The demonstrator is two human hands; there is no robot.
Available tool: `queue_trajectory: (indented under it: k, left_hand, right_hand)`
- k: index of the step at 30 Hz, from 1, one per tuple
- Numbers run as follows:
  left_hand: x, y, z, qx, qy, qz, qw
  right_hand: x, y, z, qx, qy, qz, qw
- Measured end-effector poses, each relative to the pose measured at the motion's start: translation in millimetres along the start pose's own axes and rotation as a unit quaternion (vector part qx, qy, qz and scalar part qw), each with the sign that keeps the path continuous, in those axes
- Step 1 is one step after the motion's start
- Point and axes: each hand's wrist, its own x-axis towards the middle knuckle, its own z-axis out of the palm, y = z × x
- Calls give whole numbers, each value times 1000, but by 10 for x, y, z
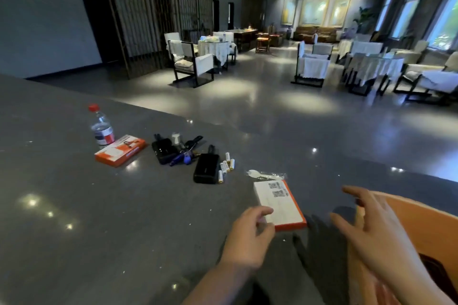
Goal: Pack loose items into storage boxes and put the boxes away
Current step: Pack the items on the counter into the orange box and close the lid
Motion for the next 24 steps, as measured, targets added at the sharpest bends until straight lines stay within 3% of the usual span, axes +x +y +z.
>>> queue_trajectory:
  k: [4, 11, 19, 24]
  left_hand:
    - [5, -472, -590, -25, 77, -33, 996]
    - [285, -1066, -1614, -17, 116, -93, 989]
    - [1262, -1362, -2539, 114, 86, -51, 989]
    - [2069, -1463, -2747, 200, 74, -77, 974]
  right_hand:
    - [-67, -528, 680, 85, -31, -75, 993]
    - [311, -1084, 1810, 81, -158, -40, 983]
    - [1190, -1856, 2577, 14, -129, 4, 992]
    - [1617, -2114, 2870, -93, -130, 53, 986]
